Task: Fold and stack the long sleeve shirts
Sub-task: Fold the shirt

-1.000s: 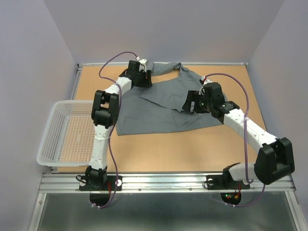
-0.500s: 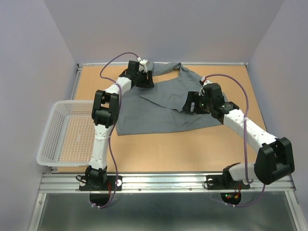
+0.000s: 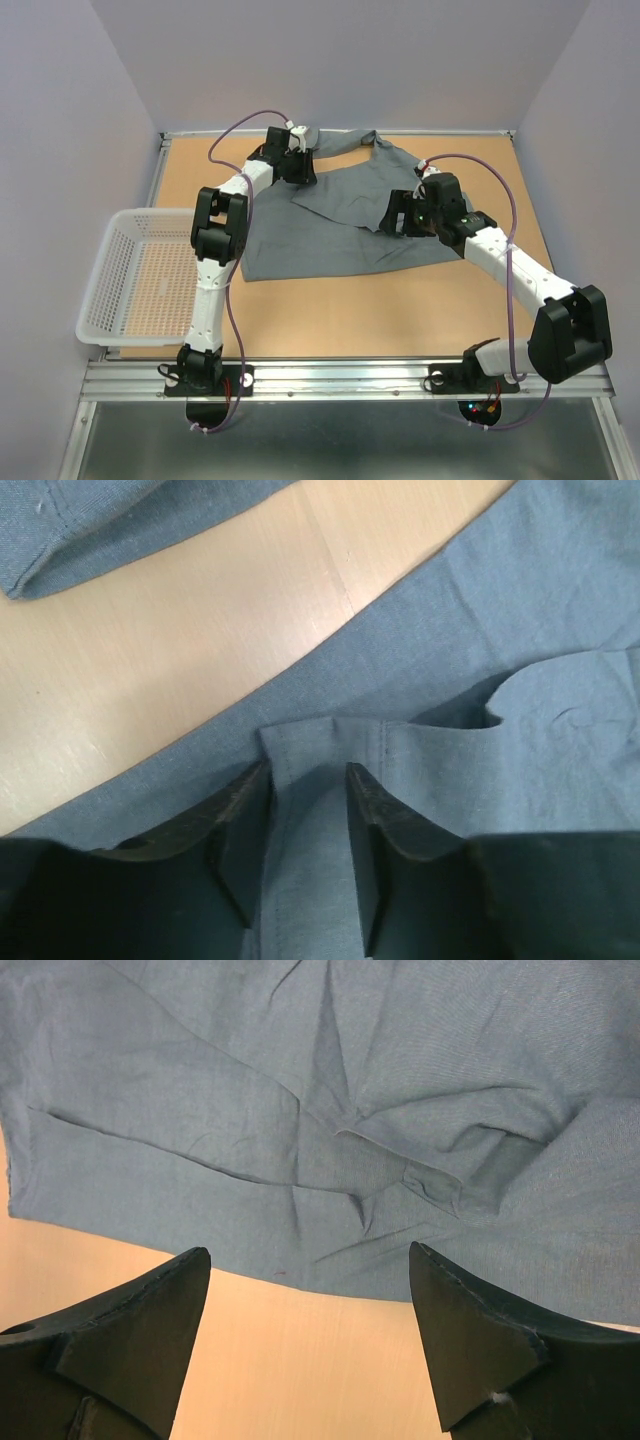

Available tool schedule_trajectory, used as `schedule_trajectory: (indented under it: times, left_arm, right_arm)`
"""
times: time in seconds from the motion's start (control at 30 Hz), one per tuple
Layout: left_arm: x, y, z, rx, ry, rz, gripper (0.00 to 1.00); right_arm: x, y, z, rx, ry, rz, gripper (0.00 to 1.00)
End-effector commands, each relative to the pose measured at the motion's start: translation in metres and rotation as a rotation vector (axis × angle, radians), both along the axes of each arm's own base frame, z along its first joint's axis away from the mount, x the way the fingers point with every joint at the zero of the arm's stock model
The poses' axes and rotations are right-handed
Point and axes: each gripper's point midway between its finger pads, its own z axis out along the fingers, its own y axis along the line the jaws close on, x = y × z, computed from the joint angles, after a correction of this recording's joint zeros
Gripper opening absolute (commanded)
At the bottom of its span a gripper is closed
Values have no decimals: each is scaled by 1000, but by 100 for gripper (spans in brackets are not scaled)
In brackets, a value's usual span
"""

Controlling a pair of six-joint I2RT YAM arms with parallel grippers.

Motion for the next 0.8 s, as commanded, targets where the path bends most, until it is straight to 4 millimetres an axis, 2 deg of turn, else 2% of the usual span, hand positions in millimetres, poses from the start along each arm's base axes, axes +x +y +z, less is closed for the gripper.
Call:
schedule_trajectory:
  times: [0.0,0.1,0.13,0.2,0.33,0.37,0.43,0.47,0.53,0.67,0.73,0.77]
  left_arm:
    - [4,-2,25,-6,-47,-18,33]
    - [7,-1,36,6,-80,-19,18]
    - [9,1,40,12,-96,-21,8]
    - [10,2,51,17,-119,-19,0]
    - [13,4,76,24,-174,-17,0]
    - [14,5,90,27,-203,-15,0]
    - [15,8,103,47,-244,-24,0]
    - [16,11,118,55,-278,-14,0]
    - [16,13,129,76,-312,-19,0]
    - [20,26,175,128,-427,13,0]
    - [22,30,191,144,-470,27,0]
    - [23,32,206,148,-502,34,0]
  right_arm:
    - [-1,-1,3,2,-24,-8,85]
    - [-1,-2,2,0,-21,-10,85]
    - [-1,-2,2,-2,-23,-12,85]
    - [-1,-4,4,-4,-30,-14,85]
    - [0,-6,5,-15,-39,-25,85]
    - [0,-7,5,-19,-41,-28,85]
    - [2,-11,6,-30,-50,-50,85]
    - [3,-14,6,-37,-54,-63,85]
    - [7,-22,6,-61,-63,-117,85]
    - [13,-32,2,-82,-58,-188,84]
    - [16,-37,0,-84,-49,-232,82]
    - [17,-37,-3,-82,-38,-240,81]
